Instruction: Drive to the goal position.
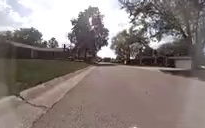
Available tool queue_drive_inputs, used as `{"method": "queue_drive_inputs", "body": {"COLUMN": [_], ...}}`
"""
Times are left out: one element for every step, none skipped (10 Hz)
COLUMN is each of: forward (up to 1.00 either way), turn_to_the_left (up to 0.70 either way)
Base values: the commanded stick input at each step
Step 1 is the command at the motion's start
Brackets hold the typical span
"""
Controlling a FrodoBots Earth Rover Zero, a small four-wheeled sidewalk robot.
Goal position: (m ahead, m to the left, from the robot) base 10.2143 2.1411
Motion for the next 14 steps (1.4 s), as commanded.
{"method": "queue_drive_inputs", "body": {"forward": [1.00, 1.00, 1.00, 1.00, 1.00, 1.00, 1.00, 1.00, 1.00, 1.00, 1.00, 1.00, 1.00, 1.00], "turn_to_the_left": [0.03, 0.03, 0.03, 0.02, 0.02, 0.02, 0.03, 0.02, 0.03, 0.03, 0.03, 0.02, 0.03, 0.03]}}
